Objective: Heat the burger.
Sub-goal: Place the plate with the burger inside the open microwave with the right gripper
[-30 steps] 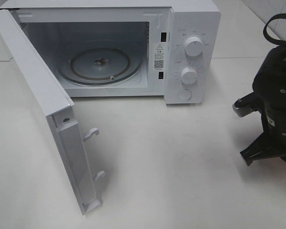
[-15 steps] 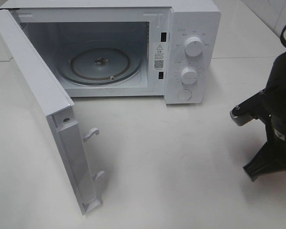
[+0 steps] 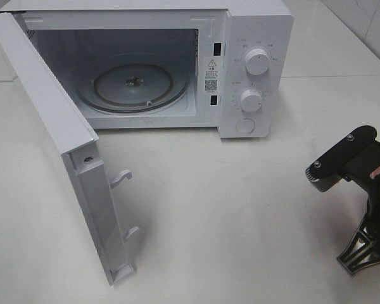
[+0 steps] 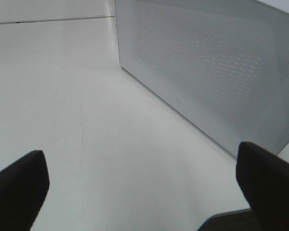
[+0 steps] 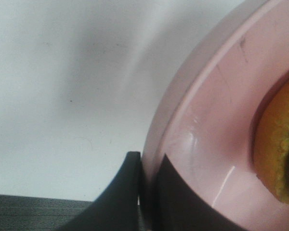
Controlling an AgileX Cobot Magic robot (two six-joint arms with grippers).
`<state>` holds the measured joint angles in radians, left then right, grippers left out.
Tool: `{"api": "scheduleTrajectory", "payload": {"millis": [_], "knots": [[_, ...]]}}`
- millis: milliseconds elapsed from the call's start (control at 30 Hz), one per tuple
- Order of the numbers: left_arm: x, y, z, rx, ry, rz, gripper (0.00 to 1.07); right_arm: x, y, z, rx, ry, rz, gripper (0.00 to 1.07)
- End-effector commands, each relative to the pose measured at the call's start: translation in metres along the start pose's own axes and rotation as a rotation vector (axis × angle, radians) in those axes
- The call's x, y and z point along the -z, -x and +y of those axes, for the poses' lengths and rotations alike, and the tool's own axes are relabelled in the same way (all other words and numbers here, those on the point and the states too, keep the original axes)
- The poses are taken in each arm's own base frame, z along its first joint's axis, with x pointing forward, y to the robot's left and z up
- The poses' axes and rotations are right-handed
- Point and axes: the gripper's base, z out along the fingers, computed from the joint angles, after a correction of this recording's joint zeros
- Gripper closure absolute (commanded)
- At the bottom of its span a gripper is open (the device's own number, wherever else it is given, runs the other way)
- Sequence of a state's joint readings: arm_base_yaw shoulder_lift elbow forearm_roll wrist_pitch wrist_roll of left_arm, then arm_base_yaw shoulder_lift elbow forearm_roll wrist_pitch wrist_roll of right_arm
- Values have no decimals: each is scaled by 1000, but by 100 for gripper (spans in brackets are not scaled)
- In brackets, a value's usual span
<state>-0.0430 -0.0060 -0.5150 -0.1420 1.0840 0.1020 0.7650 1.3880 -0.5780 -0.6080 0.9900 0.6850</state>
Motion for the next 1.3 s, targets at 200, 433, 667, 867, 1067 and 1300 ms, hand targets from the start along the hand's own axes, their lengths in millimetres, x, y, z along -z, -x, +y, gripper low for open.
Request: {"api": "scheduleTrajectory", "payload": {"millis": [200, 433, 667, 867, 1067, 1300], "knots": [[3, -1, 0, -2, 3, -36, 9, 15, -7, 8, 101, -75, -58, 107], [3, -1, 0, -2, 3, -36, 9, 28, -12, 27, 217, -78, -125, 107], [3, -1, 0, -2, 3, -36, 9, 34, -17, 36, 295, -84, -158, 107], [3, -1, 0, -2, 3, -36, 9, 40, -21, 46, 389, -85, -198, 107], [3, -1, 0, -2, 3, -36, 9, 46, -26, 55, 465, -87, -233, 107], [3, -1, 0, -2, 3, -36, 9, 49, -29, 61, 556, -83, -264, 107]]}}
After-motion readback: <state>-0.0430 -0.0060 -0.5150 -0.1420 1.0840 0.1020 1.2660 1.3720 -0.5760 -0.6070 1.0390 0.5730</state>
